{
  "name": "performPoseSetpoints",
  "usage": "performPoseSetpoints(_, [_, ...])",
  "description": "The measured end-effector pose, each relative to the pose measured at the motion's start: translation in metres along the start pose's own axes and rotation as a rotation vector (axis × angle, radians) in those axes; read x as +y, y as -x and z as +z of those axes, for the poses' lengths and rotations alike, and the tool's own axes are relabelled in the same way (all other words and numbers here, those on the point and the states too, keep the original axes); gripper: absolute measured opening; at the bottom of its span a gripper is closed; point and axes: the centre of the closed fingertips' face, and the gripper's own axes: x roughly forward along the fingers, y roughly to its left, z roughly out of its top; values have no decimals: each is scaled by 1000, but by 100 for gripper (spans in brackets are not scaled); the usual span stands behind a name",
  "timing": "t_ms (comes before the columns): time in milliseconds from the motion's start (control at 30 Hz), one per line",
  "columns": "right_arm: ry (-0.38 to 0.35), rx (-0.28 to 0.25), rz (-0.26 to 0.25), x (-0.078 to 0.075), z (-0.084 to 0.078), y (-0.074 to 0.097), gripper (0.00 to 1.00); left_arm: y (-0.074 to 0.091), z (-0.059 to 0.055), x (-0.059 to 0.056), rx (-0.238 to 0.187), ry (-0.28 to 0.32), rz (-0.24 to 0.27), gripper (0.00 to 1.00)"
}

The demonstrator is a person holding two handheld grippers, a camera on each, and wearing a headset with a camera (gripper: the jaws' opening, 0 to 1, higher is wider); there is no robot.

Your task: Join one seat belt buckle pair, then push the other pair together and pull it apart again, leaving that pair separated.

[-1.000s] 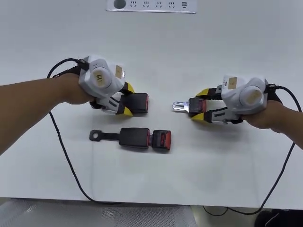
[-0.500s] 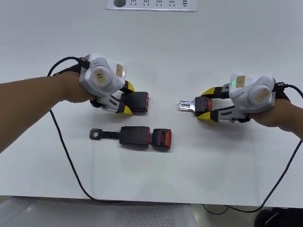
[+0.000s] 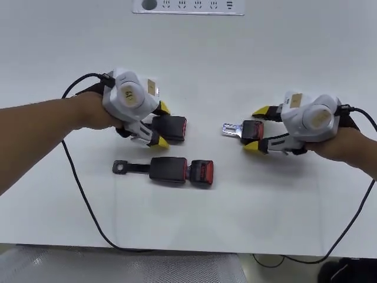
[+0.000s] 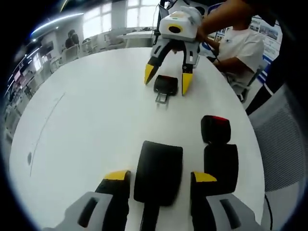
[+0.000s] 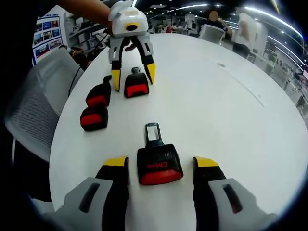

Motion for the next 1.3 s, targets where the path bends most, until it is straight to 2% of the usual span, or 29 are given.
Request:
performPoseSetpoints(133, [-18, -4, -38, -2, 1, 2, 60, 3, 6, -1, -20, 32, 8, 57])
performPoseSetpoints(233, [-66, -24, -79, -4, 2, 6, 64, 6, 7, -3, -22, 42, 22, 61])
performPoseSetpoints(433, [-136, -57, -157, -6, 4, 15, 69, 13, 5, -6, -14, 76, 54, 67])
performPoseSetpoints(600, [-212, -110, -241, -8, 6, 21, 75, 24, 6, 0, -67, 171, 127, 72])
performPoseSetpoints(667, [-239, -134, -267, -2, 11, 25, 77, 28, 5, 5, -92, 228, 160, 76])
performPoseSetpoints(733, [-255, -149, -304, -4, 10, 27, 80, 33, 3, 9, -121, 262, 197, 81])
performPoseSetpoints(833, [-278, -171, -343, 0, 18, 33, 81, 39, 5, 8, -154, 322, 249, 86])
performPoseSetpoints(900, [-299, -190, -377, 0, 22, 37, 82, 45, 7, 9, -193, 354, 281, 90])
performPoseSetpoints(1033, [-336, -223, -410, 5, 25, 40, 87, 58, 11, 2, -235, 418, 337, 98])
performPoseSetpoints(1067, [-342, -226, -418, 8, 26, 41, 87, 58, 8, 0, -253, 445, 348, 100])
performPoseSetpoints(1300, [-352, -243, -459, 26, 31, 53, 90, 77, 3, -19, -303, 492, 408, 100])
